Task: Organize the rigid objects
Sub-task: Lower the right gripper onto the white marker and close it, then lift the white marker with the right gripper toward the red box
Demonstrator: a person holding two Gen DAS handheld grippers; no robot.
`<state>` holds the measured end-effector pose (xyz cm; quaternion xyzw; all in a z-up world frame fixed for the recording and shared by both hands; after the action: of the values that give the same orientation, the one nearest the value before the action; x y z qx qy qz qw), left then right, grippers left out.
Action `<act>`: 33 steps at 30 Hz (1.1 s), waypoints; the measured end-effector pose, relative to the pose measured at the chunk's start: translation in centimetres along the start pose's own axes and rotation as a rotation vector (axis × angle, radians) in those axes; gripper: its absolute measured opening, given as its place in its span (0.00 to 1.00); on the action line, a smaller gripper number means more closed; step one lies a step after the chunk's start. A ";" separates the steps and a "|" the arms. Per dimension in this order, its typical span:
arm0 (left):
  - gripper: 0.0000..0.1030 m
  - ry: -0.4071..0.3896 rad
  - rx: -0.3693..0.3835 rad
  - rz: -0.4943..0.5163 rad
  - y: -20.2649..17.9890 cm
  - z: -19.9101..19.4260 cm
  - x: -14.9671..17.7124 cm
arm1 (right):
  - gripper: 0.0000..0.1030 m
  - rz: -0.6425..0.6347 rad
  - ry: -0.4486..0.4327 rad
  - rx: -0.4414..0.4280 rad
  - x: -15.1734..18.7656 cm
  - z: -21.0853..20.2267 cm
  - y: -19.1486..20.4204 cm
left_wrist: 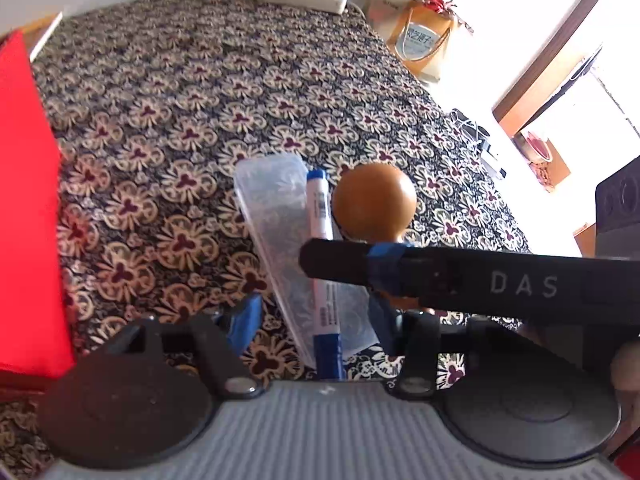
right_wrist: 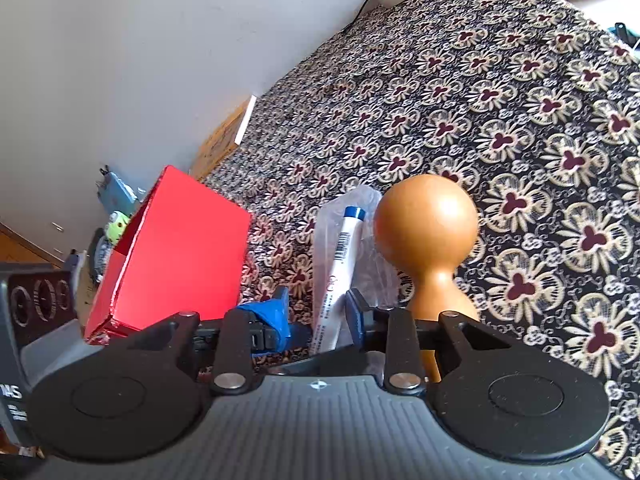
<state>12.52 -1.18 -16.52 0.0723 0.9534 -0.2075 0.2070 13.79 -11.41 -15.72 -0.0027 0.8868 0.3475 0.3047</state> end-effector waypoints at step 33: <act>0.07 -0.141 0.040 -0.032 -0.2 -6.7 0.1 | 0.00 0.115 -0.020 -0.159 -0.8 -1.3 3.7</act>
<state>9.98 1.47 -10.94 0.0466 0.9331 -0.2344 0.2689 12.94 -9.61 -12.25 0.0275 0.8521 0.4337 0.2917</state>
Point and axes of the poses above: each gripper's, at about its wrist camera, not at the fingertips, and z roughly the way its jaws point, y to its left, x to its underside, the point moved 9 cm from there along z, roughly the way its jaws point, and after that the axes turned 8 degrees about -z, right-handed, at the moved point
